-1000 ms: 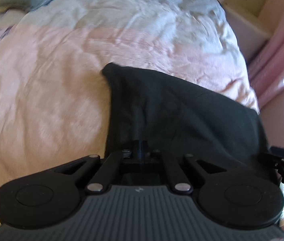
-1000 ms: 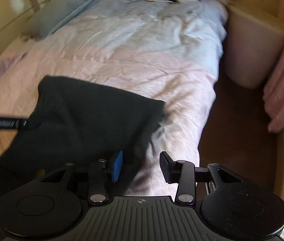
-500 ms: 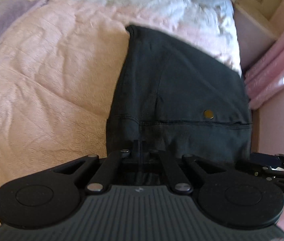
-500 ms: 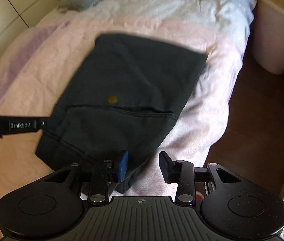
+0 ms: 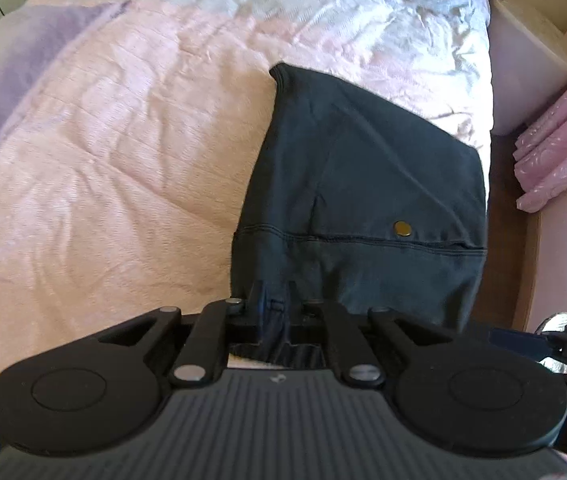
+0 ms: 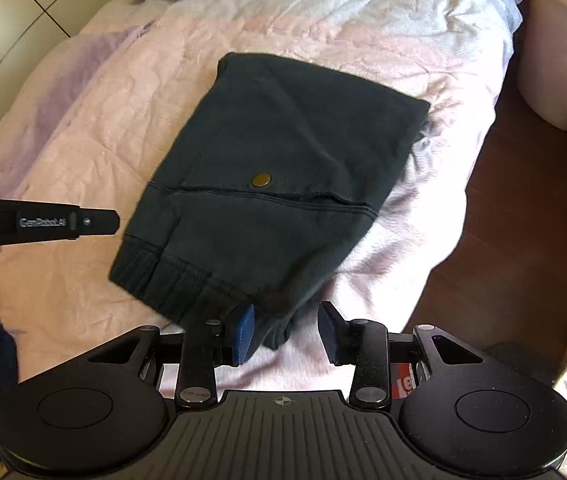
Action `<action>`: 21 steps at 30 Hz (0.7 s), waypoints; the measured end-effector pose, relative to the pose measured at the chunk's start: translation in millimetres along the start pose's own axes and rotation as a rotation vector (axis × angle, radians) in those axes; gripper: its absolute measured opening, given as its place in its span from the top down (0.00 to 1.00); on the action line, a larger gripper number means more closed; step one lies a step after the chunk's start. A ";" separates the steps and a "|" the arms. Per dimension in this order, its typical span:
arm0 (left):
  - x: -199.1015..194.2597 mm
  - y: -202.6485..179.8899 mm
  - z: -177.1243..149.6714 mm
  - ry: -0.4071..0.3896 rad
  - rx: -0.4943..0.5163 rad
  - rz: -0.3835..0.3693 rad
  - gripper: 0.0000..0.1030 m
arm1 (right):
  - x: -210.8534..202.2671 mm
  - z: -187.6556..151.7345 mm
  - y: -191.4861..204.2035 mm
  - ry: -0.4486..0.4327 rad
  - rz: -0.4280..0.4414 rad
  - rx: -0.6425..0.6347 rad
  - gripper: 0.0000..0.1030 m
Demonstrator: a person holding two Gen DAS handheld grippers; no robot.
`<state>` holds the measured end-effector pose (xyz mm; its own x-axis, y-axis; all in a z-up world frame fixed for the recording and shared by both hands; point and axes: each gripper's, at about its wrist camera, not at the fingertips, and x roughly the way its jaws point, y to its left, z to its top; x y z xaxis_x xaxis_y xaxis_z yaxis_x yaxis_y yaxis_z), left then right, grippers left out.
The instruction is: Fold clothes
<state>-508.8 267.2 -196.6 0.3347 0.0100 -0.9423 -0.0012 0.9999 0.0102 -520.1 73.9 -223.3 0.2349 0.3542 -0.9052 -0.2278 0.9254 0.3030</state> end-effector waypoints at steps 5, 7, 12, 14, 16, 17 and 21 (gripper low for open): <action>-37.4 -6.6 -5.7 -0.014 -0.026 0.027 0.88 | -28.6 -9.2 -2.9 -0.006 0.020 0.044 0.62; -54.0 -7.0 -12.0 -0.028 -0.039 0.036 0.81 | -39.2 -9.5 0.7 -0.010 0.026 0.027 0.62; -80.9 -22.0 -26.8 -0.058 -0.080 0.063 0.79 | -66.7 -12.0 8.4 -0.037 0.039 -0.068 0.62; -90.2 -30.3 -34.9 -0.071 -0.107 0.073 0.77 | -75.8 -18.4 6.7 -0.043 0.049 -0.096 0.62; -97.2 -41.5 -43.9 -0.078 -0.128 0.084 0.71 | -85.1 -26.4 4.2 -0.047 0.056 -0.122 0.62; -100.8 -47.5 -49.2 -0.081 -0.135 0.088 0.71 | -90.4 -31.5 1.8 -0.050 0.059 -0.133 0.62; -117.0 -76.9 -73.3 -0.090 -0.156 0.108 0.70 | -112.8 -53.7 -13.9 -0.064 0.073 -0.158 0.61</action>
<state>-616.9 189.3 -111.7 0.4070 0.1243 -0.9049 -0.1852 0.9813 0.0515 -594.2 13.9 -141.4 0.2708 0.4317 -0.8604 -0.3910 0.8661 0.3115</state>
